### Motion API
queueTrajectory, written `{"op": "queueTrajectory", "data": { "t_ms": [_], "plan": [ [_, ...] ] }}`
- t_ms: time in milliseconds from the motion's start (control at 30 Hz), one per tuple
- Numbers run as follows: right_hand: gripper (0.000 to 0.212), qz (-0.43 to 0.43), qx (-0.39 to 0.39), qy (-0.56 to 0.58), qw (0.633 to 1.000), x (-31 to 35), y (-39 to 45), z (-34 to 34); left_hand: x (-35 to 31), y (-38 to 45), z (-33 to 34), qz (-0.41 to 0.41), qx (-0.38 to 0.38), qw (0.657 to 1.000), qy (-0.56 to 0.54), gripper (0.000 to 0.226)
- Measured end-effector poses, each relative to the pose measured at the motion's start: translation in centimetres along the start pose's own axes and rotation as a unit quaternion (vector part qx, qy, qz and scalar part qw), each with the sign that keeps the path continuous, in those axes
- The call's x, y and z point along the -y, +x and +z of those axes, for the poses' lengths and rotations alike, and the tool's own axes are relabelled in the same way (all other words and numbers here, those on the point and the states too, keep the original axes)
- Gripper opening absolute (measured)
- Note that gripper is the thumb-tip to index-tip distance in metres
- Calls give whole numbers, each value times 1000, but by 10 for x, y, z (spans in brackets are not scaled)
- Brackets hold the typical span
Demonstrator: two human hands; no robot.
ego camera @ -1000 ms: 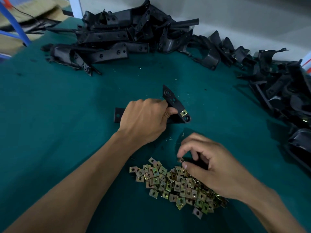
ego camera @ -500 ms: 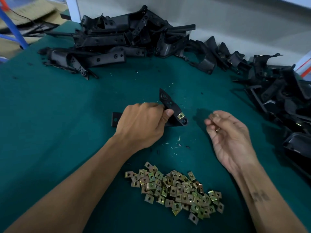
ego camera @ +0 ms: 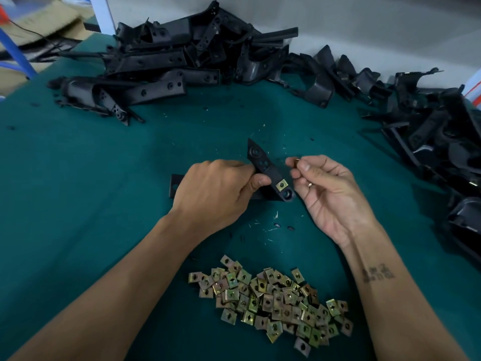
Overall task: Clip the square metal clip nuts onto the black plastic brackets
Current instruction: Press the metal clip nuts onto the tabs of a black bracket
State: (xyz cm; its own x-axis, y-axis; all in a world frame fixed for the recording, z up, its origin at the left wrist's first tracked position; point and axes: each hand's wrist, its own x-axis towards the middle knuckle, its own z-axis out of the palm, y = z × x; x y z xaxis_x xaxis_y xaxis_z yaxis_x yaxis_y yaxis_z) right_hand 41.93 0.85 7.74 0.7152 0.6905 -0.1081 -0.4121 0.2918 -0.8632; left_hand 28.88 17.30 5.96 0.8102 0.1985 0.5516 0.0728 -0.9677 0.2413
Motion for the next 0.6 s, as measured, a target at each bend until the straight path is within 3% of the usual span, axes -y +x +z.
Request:
{"op": "queueTrajectory", "data": {
  "t_ms": [400, 600],
  "plan": [
    [9, 28, -45, 84, 995, 0, -4, 8, -2, 1, 0, 1, 13, 1000, -7, 45],
    [14, -9, -73, 98, 992, 3, -5, 17, -3, 0, -2, 5, 17, 1000, -21, 45]
  ]
}}
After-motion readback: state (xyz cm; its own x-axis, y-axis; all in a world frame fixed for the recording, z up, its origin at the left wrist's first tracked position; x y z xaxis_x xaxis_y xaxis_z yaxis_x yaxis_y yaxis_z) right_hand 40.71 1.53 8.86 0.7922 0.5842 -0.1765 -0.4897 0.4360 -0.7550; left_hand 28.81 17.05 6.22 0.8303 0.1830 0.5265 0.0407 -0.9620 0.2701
